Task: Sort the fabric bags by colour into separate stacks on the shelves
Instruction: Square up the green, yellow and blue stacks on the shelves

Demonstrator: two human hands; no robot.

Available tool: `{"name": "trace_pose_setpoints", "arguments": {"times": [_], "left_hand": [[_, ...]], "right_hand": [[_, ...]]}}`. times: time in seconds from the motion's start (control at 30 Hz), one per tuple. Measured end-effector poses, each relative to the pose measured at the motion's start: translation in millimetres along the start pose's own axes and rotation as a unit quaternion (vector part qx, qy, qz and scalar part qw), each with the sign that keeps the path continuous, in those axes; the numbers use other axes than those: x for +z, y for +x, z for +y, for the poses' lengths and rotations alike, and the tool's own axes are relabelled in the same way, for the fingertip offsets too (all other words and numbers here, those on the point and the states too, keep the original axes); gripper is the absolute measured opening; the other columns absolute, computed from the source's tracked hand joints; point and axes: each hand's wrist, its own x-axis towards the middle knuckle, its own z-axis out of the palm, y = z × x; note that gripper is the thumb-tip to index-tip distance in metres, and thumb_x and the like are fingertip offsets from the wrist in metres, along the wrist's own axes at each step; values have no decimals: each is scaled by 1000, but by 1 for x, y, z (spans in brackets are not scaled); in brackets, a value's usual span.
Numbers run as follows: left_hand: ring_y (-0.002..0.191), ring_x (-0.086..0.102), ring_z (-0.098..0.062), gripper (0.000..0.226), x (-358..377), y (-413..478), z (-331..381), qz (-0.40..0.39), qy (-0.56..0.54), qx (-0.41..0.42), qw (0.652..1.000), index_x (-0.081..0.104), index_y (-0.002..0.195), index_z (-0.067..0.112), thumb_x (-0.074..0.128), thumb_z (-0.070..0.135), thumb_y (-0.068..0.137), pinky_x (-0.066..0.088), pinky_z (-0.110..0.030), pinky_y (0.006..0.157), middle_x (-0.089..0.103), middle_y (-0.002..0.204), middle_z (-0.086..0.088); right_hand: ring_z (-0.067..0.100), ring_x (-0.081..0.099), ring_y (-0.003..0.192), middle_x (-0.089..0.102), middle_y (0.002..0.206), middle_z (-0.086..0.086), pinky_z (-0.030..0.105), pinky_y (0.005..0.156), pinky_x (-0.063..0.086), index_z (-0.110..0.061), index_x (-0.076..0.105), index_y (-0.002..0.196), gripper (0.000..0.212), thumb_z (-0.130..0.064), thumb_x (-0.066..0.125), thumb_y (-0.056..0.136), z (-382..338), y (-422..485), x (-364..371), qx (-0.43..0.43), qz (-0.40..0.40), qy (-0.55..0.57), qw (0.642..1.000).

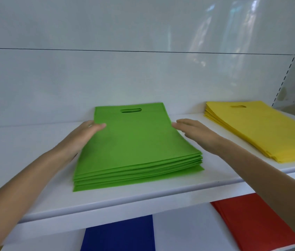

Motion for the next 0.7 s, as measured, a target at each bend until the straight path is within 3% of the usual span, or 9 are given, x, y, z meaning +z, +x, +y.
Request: {"name": "trace_pose_setpoints", "arguments": {"times": [0.07, 0.13, 0.23, 0.27, 0.37, 0.47, 0.53, 0.6, 0.7], "left_hand": [[129, 42, -17, 81, 0, 12, 3, 24, 40, -25, 999, 40, 136, 22, 61, 61, 67, 32, -38, 108, 43, 140, 5], [114, 56, -19, 86, 0, 24, 2, 3, 3, -36, 999, 48, 130, 17, 61, 63, 59, 42, -39, 101, 54, 134, -4], [70, 68, -5, 28, 5, 36, 2, -4, -66, -31, 997, 61, 99, 19, 44, 40, 92, 53, -17, 64, 74, 85, 6], [63, 67, -1, 26, 5, 41, -1, -13, -71, -27, 997, 60, 93, 22, 38, 36, 96, 51, -14, 58, 72, 73, 12], [69, 67, 3, 31, 3, 46, -8, -35, -55, -16, 998, 61, 98, 25, 33, 38, 96, 49, -14, 63, 72, 79, 15], [72, 67, -1, 33, 0, 53, -11, -25, -75, -22, 997, 62, 100, 23, 34, 40, 96, 50, -14, 60, 71, 92, 8], [68, 68, -5, 34, 6, 60, -6, 3, -114, -31, 993, 63, 100, 19, 35, 39, 96, 52, -15, 57, 72, 87, 4], [63, 67, -5, 36, 8, 67, -5, 13, -157, -21, 987, 65, 95, 18, 33, 35, 97, 52, -14, 54, 70, 82, 4], [59, 65, -6, 41, 11, 69, -8, 30, -185, -20, 982, 68, 80, 18, 33, 30, 98, 51, -18, 54, 70, 65, 8]], "right_hand": [[16, 31, 137, 29, 151, -3, 37, 114, 26, -18, 33, 143, 69, -49, 57, 86, 1, 23, 6, 2, 7, 42, 999], [18, 38, 133, 31, 150, 0, 32, 105, 37, -14, 29, 145, 67, -40, 56, 90, 0, 44, 13, 12, 4, 99, 995], [19, 64, 94, 60, 122, 12, 25, 72, 55, -1, 43, 134, 42, -20, 46, 96, -5, 59, 20, 26, -58, 187, 980], [18, 65, 87, 64, 111, 11, 25, 69, 56, 1, 46, 130, 37, -15, 42, 97, -6, 61, 20, 27, -70, 200, 977], [16, 57, 94, 60, 104, 2, 23, 82, 49, -4, 39, 133, 36, -13, 37, 99, -6, 69, 11, 34, -66, 204, 976], [19, 53, 108, 49, 135, 7, 30, 96, 42, -6, 29, 142, 49, -20, 45, 97, -11, 82, 13, 24, -47, 142, 988], [21, 56, 110, 45, 141, 10, 35, 99, 44, -7, 36, 140, 49, -23, 49, 96, -9, 88, 23, 13, -29, 90, 995], [21, 49, 122, 39, 146, 5, 33, 105, 37, -10, 28, 145, 58, -26, 51, 94, -8, 93, 29, 7, -11, 24, 1000], [13, 52, 101, 48, 133, 2, 24, 87, 41, -11, 32, 144, 51, -16, 48, 95, -4, 98, 29, 8, 3, 56, 998]]}}
